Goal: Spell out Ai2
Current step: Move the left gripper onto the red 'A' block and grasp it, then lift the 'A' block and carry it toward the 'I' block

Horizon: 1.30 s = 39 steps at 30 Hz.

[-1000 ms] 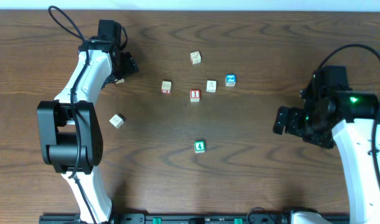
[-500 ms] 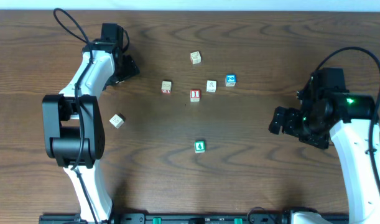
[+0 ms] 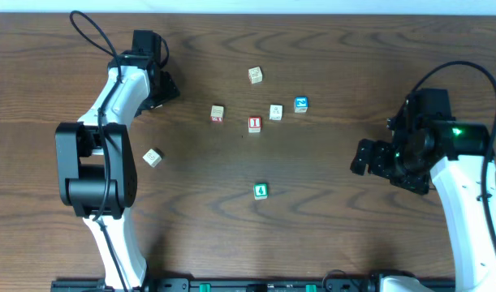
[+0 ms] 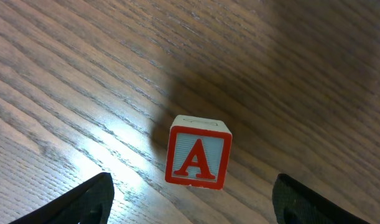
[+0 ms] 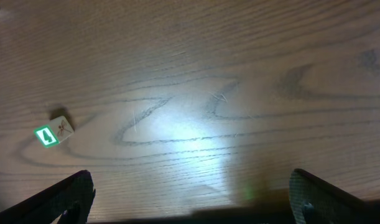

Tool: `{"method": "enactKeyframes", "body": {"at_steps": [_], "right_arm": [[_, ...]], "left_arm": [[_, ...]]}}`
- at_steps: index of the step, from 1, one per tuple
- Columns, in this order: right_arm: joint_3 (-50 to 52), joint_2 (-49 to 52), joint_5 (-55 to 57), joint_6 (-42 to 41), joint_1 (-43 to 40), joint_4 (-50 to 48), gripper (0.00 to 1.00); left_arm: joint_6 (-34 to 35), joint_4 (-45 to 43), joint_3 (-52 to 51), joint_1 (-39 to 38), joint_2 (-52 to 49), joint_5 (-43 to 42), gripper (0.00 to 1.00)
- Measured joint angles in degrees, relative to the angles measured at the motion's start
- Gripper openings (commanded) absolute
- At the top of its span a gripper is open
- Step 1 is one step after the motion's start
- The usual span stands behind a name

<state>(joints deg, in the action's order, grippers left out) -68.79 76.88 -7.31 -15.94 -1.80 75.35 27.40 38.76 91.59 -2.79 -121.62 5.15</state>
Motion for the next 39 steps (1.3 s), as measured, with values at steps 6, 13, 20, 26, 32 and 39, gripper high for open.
{"method": "enactKeyframes", "body": {"at_steps": [6, 13, 20, 26, 32, 39], "right_arm": [[0.00, 0.00, -0.02, 0.00, 0.00, 0.02, 0.99], [0.00, 0.00, 0.00, 0.00, 0.00, 0.02, 0.99], [0.00, 0.00, 0.00, 0.00, 0.00, 0.02, 0.99], [0.00, 0.00, 0.00, 0.00, 0.00, -0.04, 0.99], [0.00, 0.00, -0.02, 0.00, 0.00, -0.02, 0.99], [0.00, 0.00, 0.00, 0.00, 0.00, -0.02, 0.99]], "left_arm": [[0.02, -0.92, 0.00, 0.00, -0.02, -0.02, 0.86], [0.02, -1.79, 0.00, 0.00, -1.84, 0.00, 0.83], [-0.07, -3.43, 0.00, 0.02, -2.47, 0.39, 0.66], [-0.24, -3.41, 0.00, 0.22, -2.47, 1.31, 0.60], [-0.17, -3.32, 0.00, 0.24, -2.49, 1.31, 0.54], [-0.31, -3.23, 0.00, 0.24, -2.49, 1.31, 0.48]]}}
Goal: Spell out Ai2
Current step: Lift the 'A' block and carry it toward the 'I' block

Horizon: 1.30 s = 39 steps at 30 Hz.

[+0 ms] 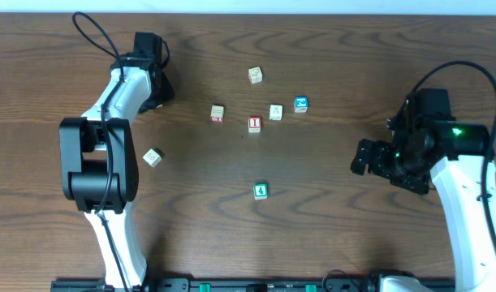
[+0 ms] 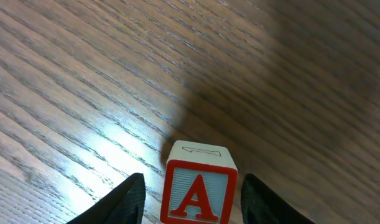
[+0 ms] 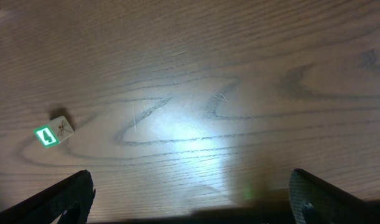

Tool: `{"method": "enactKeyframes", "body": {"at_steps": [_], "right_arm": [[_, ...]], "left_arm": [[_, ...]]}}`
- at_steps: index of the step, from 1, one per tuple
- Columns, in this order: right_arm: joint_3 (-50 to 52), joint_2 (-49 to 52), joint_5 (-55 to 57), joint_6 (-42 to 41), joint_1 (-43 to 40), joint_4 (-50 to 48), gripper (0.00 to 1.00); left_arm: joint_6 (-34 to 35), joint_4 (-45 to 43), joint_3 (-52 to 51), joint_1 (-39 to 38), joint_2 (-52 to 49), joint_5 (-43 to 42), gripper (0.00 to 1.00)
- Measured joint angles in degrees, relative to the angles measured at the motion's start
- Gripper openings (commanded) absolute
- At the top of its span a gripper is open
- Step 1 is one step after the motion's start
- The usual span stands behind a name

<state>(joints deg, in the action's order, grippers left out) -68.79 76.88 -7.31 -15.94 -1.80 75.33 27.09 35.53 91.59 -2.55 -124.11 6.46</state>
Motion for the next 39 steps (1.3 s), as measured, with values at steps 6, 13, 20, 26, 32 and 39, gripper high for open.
{"method": "enactKeyframes", "body": {"at_steps": [6, 13, 20, 26, 32, 39], "right_arm": [[0.00, 0.00, -0.02, 0.00, 0.00, 0.00, 0.99], [0.00, 0.00, 0.00, 0.00, 0.00, 0.00, 0.99], [0.00, 0.00, 0.00, 0.00, 0.00, -0.02, 0.99], [0.00, 0.00, 0.00, 0.00, 0.00, -0.20, 0.99], [0.00, 0.00, 0.00, 0.00, 0.00, -0.20, 0.99], [0.00, 0.00, 0.00, 0.00, 0.00, -0.22, 0.99]], "left_arm": [[0.02, 0.59, 0.00, 0.00, 0.00, -0.02, 0.39], [0.02, 1.33, 0.00, 0.00, 0.00, 0.00, 0.24], [-0.57, 1.75, 0.04, 0.00, 0.02, 0.02, 0.21], [-1.49, 5.81, 1.22, -0.02, 0.02, 0.00, 0.22], [-3.45, 12.09, 5.16, -0.76, 0.46, 0.00, 0.21], [-6.60, 15.28, 9.31, -4.92, 4.87, -0.02, 0.22]]}}
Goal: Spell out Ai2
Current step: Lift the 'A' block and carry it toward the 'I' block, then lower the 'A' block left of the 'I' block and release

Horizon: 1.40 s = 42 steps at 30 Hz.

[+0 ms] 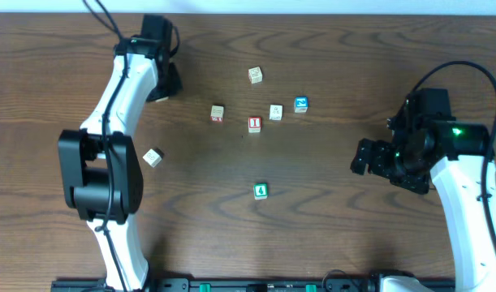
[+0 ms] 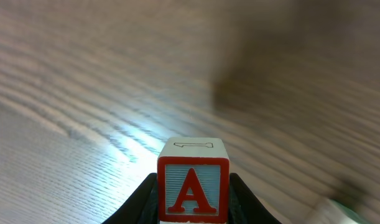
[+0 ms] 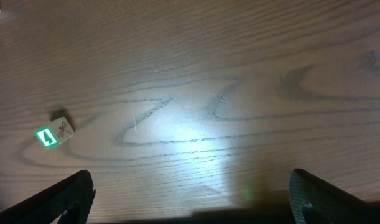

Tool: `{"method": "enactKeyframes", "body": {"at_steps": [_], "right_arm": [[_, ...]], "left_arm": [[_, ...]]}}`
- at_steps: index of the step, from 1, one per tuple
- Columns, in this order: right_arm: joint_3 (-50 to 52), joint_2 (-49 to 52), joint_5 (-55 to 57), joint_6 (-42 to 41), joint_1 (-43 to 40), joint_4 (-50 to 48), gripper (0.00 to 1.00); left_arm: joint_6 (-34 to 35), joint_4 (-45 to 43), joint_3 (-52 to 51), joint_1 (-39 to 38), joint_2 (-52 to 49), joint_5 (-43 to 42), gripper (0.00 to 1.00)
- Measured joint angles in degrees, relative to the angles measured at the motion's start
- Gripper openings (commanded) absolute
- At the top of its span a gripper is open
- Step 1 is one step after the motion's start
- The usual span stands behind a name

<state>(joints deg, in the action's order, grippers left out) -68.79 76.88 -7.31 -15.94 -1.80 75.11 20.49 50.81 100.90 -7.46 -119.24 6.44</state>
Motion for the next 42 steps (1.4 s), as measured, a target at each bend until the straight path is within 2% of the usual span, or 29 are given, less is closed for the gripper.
{"method": "enactKeyframes", "body": {"at_steps": [10, 13, 25, 33, 42], "right_arm": [[0.00, 0.00, 0.00, 0.00, 0.00, 0.15, 0.99], [0.00, 0.00, 0.00, 0.00, 0.00, 0.50, 0.99], [0.00, 0.00, 0.00, -0.02, 0.00, 1.07, 0.99], [0.00, 0.00, 0.00, 0.00, 0.00, 1.09, 0.99], [0.00, 0.00, 0.00, -0.02, 0.00, 1.11, 0.99]], "left_arm": [[-7.48, 2.67, 0.59, -11.28, 4.83, -0.22, 0.22], [-8.11, 3.30, 0.59, -13.73, 4.83, -0.22, 0.18], [-3.54, 2.56, -2.62, -17.25, 4.85, -4.35, 0.17], [-2.27, -2.80, -9.44, -19.10, 4.85, -4.79, 0.18], [-0.15, -7.69, -10.82, -22.67, 4.85, -4.28, 0.19]]}}
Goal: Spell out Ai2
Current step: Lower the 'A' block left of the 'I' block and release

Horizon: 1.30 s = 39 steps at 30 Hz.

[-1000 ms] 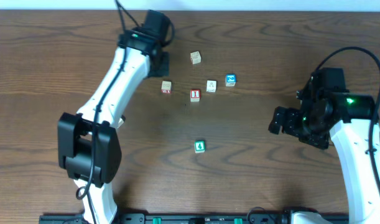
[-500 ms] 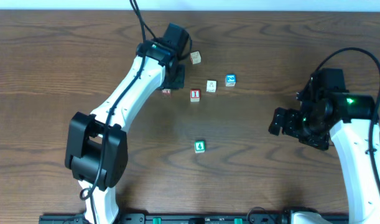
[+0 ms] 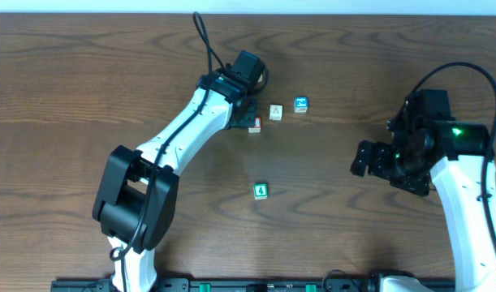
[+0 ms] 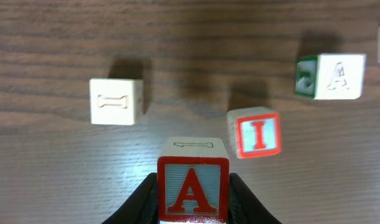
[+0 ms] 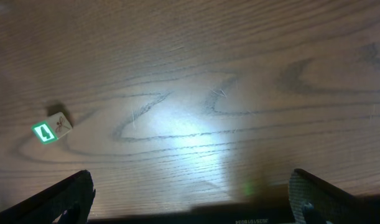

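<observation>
My left gripper (image 4: 193, 194) is shut on a red-framed block with a red A (image 4: 193, 190), held above the table. Just beyond it to the right lies the red I block (image 4: 258, 134), which the overhead view shows at the left gripper's (image 3: 241, 111) right edge (image 3: 254, 125). A pale block with a faint A and a green side (image 4: 338, 76) lies further right. My right gripper (image 3: 369, 158) stands open and empty at the right side of the table. Which block carries the 2 cannot be told.
A plain block with a bone outline (image 4: 117, 101) lies left of the I block. A blue block (image 3: 300, 104) sits right of the pale A block (image 3: 275, 112). A green block (image 3: 260, 191) lies alone nearer the front, also in the right wrist view (image 5: 45, 132).
My left gripper, still shut on the red A block, has moved from the back left of the table to the cluster of blocks in the middle. The right arm has not moved.
My left gripper was open around the red A block at the back left. Then its jaws stood close on either side of the block. Then it was shut on the block, and now it holds it beside the I block.
</observation>
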Tool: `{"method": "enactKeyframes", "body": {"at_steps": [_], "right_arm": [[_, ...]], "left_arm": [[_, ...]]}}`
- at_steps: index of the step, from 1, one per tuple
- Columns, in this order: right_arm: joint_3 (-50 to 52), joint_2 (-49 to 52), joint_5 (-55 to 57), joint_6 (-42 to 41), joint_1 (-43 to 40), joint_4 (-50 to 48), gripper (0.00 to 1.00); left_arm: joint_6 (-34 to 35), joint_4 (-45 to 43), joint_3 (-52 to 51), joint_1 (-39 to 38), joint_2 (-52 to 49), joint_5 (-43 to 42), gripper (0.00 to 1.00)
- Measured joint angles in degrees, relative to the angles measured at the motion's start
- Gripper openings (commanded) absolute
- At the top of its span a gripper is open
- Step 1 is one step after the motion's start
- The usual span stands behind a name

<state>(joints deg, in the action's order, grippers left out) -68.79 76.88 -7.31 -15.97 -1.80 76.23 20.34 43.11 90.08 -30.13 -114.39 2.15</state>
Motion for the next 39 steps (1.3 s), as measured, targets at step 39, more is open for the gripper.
{"method": "enactKeyframes", "body": {"at_steps": [39], "right_arm": [[0.00, 0.00, 0.00, 0.00, 0.00, 0.26, 0.99]], "left_arm": [[3.91, -13.57, -11.96, -0.37, 0.00, 2.80, 0.37]]}}
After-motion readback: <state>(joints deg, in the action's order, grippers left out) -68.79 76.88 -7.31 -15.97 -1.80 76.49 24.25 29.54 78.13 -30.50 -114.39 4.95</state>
